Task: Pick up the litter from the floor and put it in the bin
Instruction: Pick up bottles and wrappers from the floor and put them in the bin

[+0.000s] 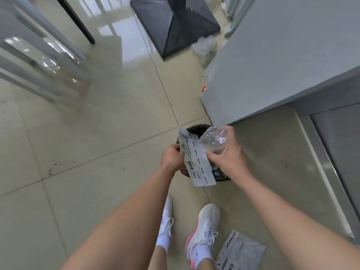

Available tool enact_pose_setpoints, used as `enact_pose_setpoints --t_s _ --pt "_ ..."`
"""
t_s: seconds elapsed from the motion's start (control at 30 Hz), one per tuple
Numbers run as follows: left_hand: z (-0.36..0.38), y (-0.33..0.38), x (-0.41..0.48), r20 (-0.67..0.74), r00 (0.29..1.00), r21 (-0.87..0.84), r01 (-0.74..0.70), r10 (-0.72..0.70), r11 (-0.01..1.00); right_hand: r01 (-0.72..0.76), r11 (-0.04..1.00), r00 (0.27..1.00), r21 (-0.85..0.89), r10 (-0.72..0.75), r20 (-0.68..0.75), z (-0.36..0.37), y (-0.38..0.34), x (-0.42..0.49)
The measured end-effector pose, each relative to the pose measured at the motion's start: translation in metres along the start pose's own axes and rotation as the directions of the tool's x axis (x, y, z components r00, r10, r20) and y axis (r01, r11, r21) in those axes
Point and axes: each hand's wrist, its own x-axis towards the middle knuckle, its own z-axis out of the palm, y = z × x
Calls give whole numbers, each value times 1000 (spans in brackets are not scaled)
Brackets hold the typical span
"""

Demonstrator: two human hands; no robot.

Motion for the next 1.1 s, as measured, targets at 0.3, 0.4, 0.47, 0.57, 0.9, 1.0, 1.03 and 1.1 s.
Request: enact_pose_setpoints --t_s 0.3,0.4,0.47,0.57,0.9,1.0,1.03,1.1 --pt "16 -56 57 -61 997 -67 39 -44 997 383 847 917 -369 -302 260 87 71 72" --pt "-4 -55 58 -122 988 -238 60 -91 969 432 766 892 -476 -285 352 91 74 81" --pt "-14 -49 53 -112 989 -283 62 -97 957 446 705 875 -551 -214 434 84 73 82" --pt "-22 -31 31 -65 997 -160 41 -52 986 383 734 891 -561 -133 434 59 60 68" --pt "-47 78 -190 71 932 601 -325 356 730 96 903 957 -420 32 288 -125 -61 -104" --pt "-65 116 -281 156 876 716 -419 457 559 30 934 982 -357 40 186 -191 -111 -167" --pt "-72 128 -311 187 857 743 -443 480 501 11 941 988 -338 42 150 -212 -127 -188" --pt "-84 149 -363 243 809 781 -490 535 387 -29 952 996 -305 55 75 -250 -153 -228"
